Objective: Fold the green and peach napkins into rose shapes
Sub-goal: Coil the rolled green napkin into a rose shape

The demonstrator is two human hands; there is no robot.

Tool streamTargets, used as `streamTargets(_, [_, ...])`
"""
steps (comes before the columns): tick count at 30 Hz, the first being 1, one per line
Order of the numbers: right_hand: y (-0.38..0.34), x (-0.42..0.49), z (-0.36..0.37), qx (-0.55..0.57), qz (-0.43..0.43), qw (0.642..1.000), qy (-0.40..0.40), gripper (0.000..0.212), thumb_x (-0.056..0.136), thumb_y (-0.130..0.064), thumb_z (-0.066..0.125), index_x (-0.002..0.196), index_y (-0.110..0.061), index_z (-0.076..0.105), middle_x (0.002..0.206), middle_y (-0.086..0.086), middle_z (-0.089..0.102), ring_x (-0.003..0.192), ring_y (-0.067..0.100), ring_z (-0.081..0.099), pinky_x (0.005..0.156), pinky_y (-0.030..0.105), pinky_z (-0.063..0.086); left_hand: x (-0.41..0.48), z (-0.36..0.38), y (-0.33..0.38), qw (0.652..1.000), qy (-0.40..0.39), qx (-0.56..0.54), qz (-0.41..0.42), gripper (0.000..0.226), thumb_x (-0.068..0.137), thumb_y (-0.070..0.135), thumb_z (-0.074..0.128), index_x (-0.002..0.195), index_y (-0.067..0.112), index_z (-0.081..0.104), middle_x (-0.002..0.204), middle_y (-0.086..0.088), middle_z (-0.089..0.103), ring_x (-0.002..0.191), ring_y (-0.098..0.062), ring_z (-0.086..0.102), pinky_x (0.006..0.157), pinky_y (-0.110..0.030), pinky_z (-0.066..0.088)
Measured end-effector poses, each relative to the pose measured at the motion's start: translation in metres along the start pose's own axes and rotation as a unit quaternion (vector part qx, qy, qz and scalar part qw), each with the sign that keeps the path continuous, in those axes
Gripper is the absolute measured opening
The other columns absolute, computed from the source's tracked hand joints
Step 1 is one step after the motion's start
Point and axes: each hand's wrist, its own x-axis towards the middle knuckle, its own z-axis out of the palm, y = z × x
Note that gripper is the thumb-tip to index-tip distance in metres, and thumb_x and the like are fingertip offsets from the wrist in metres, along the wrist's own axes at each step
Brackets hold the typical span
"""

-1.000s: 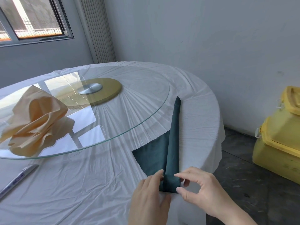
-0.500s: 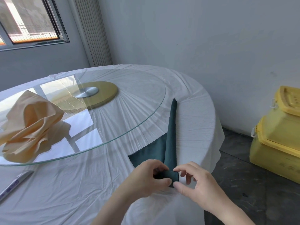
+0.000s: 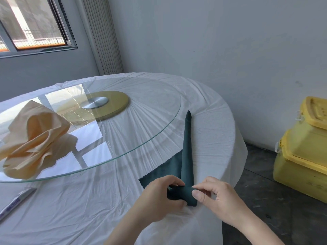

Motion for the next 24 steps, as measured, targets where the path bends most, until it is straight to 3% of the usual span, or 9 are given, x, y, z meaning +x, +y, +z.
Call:
streamTargets(4, [0.001,-0.013,0.001,-0.003,-0.02,1.0,-0.007,0.055,0.064,-0.087,0.043,0.09,-0.045,0.067,0.086,-0.015,0.058,0.076,0.007,0.057,0.068,0.01,0.039,-0.009,0.001,-0.001,1.0,-0.013,0.025,-0.006,0.031,0.069,0.035,0.072,0.095,0.044,0.058,0.092,0.021,0.059,0.067,0.005,0.05,0.061,-0.011,0.042])
streamTargets(7, [-0.001,-0.022,0.003,-0.004,-0.043,0.999,0.013,0.045,0.068,-0.072,0.059,0.104,-0.047,0.062,0.085,-0.011,0.056,0.07,0.009,0.053,0.07,0.008,0.038,-0.006,-0.001,0.001,0.999,-0.02,0.028,-0.019,0.03,0.068,0.041,0.071,0.094,0.046,0.058,0.095,0.02,0.06,0.07,0.004,0.05,0.061,-0.012,0.039])
streamTargets(9, [-0.004,-0.024,0.004,-0.019,-0.055,0.998,0.028,0.033,0.07,-0.055,0.063,0.102,-0.047,0.059,0.082,-0.009,0.055,0.066,0.009,0.052,0.069,0.008,0.037,-0.001,-0.005,0.004,0.999,-0.037,0.02,-0.026,0.029,0.069,0.04,0.071,0.096,0.042,0.06,0.092,0.019,0.06,0.066,0.004,0.05,0.058,-0.013,0.039])
streamTargets(12, [-0.008,-0.021,0.006,-0.014,-0.045,0.998,0.045,0.027,0.069,-0.051,0.06,0.096,-0.047,0.061,0.078,-0.01,0.055,0.064,0.009,0.051,0.065,0.008,0.038,0.003,-0.008,0.007,0.998,-0.048,0.036,-0.023,0.033,0.074,0.04,0.069,0.105,0.039,0.059,0.092,0.024,0.056,0.064,0.007,0.05,0.055,-0.009,0.037])
streamTargets(15, [-0.009,-0.013,0.005,0.007,-0.024,0.998,0.049,0.023,0.07,-0.045,0.066,0.092,-0.047,0.062,0.073,-0.012,0.056,0.064,0.012,0.051,0.061,0.011,0.039,0.0,-0.009,0.006,0.999,-0.021,0.041,0.001,0.041,0.076,0.042,0.069,0.111,0.048,0.05,0.107,0.027,0.048,0.087,0.011,0.048,0.071,-0.006,0.037])
streamTargets(19, [-0.007,-0.004,0.002,0.0,-0.015,0.999,0.036,0.033,0.081,-0.02,0.072,0.091,-0.049,0.061,0.076,-0.009,0.058,0.063,0.008,0.049,0.062,0.013,0.039,-0.001,-0.006,0.004,0.997,-0.008,0.063,0.051,0.039,0.071,0.043,0.071,0.104,0.05,0.051,0.108,0.026,0.048,0.101,0.005,0.046,0.091,-0.019,0.038])
streamTargets(22, [-0.008,0.002,0.001,-0.007,-0.01,0.999,0.039,0.03,0.082,-0.029,0.069,0.088,-0.058,0.06,0.084,-0.011,0.059,0.066,0.006,0.051,0.063,0.012,0.041,0.006,-0.002,0.0,0.994,0.003,0.088,0.062,0.041,0.07,0.045,0.066,0.109,0.045,0.053,0.104,0.026,0.05,0.099,0.004,0.047,0.093,-0.024,0.038])
streamTargets(24, [-0.006,0.004,0.0,-0.011,0.001,0.999,0.041,0.018,0.076,-0.056,0.063,0.092,-0.063,0.057,0.085,-0.014,0.057,0.068,0.008,0.052,0.064,0.012,0.041,0.012,-0.002,-0.002,0.996,-0.004,0.07,0.049,0.039,0.072,0.04,0.069,0.108,0.045,0.055,0.103,0.024,0.052,0.096,0.005,0.049,0.089,-0.019,0.039])
